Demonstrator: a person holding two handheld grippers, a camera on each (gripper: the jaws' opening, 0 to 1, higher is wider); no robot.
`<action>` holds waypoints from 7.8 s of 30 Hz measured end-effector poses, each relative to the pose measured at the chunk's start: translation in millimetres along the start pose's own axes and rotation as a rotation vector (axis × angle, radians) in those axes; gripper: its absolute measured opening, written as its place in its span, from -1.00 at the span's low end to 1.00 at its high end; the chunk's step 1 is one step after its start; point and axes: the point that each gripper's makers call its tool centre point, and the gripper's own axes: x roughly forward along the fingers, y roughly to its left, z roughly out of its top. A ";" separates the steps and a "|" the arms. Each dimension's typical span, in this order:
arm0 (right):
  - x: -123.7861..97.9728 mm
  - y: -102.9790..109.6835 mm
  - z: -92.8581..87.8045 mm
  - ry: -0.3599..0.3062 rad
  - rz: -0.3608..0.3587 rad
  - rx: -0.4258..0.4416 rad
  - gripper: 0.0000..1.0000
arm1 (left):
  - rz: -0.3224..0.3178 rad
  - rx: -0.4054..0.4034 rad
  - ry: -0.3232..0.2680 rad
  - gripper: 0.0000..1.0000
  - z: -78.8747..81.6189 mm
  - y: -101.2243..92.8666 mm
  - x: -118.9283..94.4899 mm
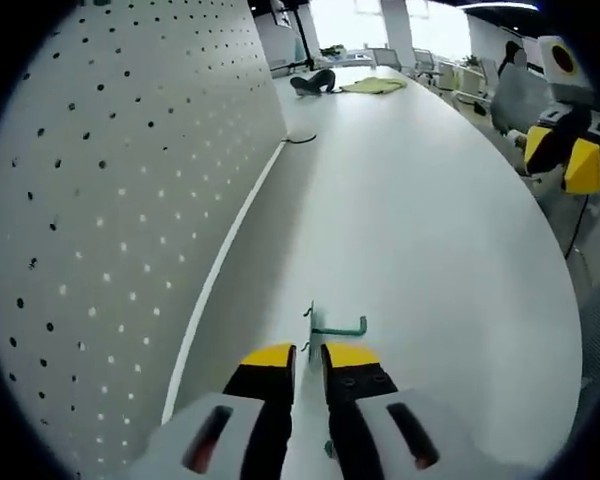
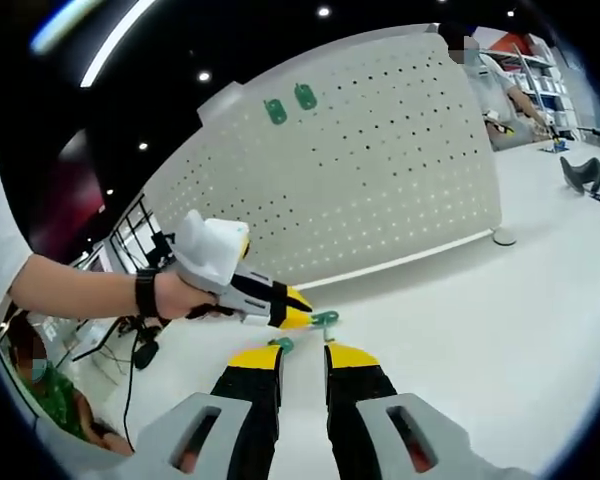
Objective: Insert the hook assembly into the mounting plate slot until the hook locks in place.
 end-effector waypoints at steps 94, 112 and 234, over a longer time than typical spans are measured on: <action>-10.1 22.0 16.6 -0.060 0.008 0.053 -0.74 | -0.080 -0.339 -0.387 -0.97 87.4 -77.9 -101.4; -12.9 44.3 29.1 -0.106 0.075 0.134 -0.88 | -0.067 -0.401 -0.479 -0.97 87.1 -93.2 -132.4; -4.5 101.4 131.1 -0.190 0.051 -0.096 -0.98 | 0.227 -0.390 -0.698 0.00 35.5 -106.8 -267.4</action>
